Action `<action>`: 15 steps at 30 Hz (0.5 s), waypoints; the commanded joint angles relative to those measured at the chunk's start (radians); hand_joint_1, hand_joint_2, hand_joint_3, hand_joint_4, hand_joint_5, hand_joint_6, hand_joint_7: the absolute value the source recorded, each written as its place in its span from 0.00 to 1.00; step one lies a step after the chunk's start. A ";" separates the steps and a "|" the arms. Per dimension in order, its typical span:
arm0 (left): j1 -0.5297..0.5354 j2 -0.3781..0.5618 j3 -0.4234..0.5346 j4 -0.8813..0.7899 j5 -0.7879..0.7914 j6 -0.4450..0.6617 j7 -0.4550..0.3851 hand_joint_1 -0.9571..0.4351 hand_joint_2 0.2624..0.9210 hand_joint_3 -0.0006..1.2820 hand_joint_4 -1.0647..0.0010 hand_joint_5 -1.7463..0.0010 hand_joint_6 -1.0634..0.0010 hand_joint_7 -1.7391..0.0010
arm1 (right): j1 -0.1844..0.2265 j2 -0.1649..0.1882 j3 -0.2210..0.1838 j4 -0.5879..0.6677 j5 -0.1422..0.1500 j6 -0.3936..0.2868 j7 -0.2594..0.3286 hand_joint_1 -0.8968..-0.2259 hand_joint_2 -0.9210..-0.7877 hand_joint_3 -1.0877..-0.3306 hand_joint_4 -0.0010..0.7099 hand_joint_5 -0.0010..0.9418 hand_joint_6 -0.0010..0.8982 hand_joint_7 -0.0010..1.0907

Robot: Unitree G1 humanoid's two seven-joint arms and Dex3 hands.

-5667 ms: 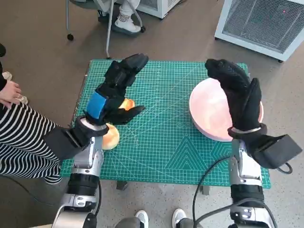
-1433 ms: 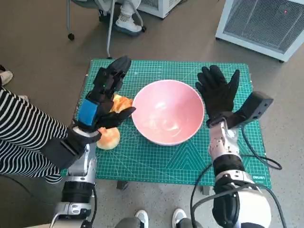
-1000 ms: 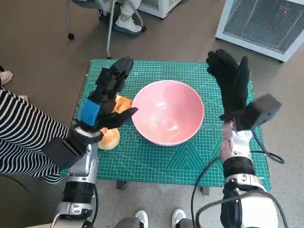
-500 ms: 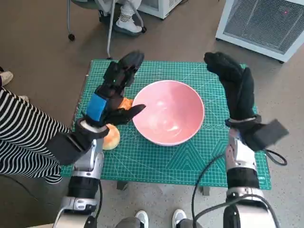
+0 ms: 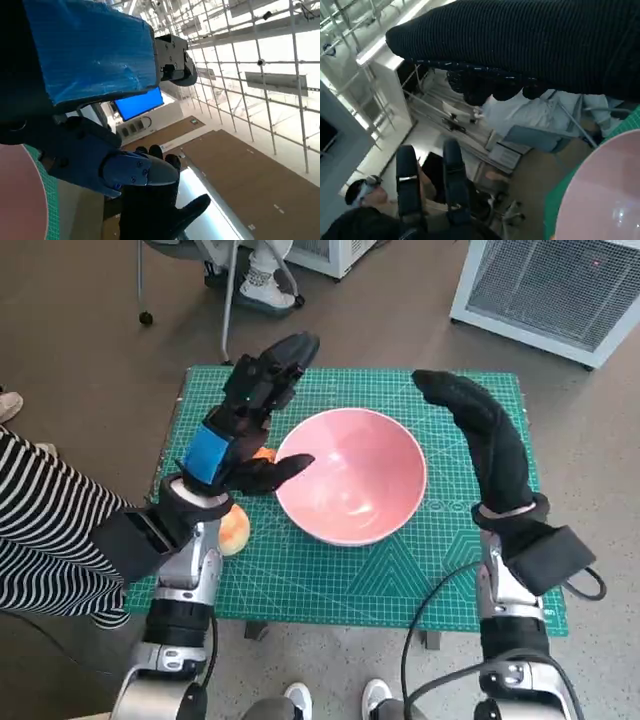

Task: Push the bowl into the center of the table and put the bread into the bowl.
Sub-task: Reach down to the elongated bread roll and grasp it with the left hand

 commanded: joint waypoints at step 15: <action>-0.101 0.310 0.030 0.072 0.263 0.002 0.068 0.34 0.98 0.13 0.87 0.98 1.00 0.73 | 0.030 0.002 0.020 -0.002 0.008 0.015 -0.031 0.11 0.00 0.40 0.24 0.01 0.00 0.51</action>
